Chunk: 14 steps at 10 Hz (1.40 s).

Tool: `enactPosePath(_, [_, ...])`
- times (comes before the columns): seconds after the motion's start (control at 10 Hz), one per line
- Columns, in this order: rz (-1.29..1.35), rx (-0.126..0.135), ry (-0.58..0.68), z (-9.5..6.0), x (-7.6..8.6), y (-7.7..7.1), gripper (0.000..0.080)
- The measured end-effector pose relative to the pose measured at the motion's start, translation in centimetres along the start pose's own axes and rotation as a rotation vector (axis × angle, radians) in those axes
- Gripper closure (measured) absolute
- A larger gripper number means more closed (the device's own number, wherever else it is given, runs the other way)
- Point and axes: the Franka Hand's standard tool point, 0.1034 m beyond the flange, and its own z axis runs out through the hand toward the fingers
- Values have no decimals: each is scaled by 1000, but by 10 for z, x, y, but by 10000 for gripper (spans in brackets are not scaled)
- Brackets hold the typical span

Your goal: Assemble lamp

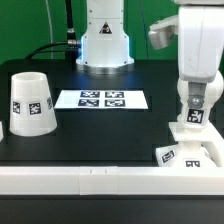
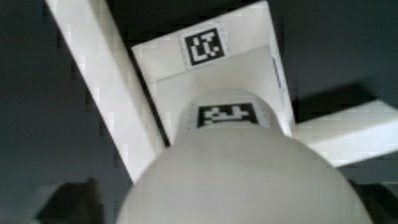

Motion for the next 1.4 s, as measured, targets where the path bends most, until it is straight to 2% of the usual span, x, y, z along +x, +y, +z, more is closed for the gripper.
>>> enactPosePath(0.5, [86,8,-3,0,-5,1,225])
enactPosePath(0.7, [286,1,1,0,-4,2,223])
enactPosePath(0.9, [522,6,5,0,-4,2,223])
enactPosePath(1.4, [840,6,5,0,-4,2,223])
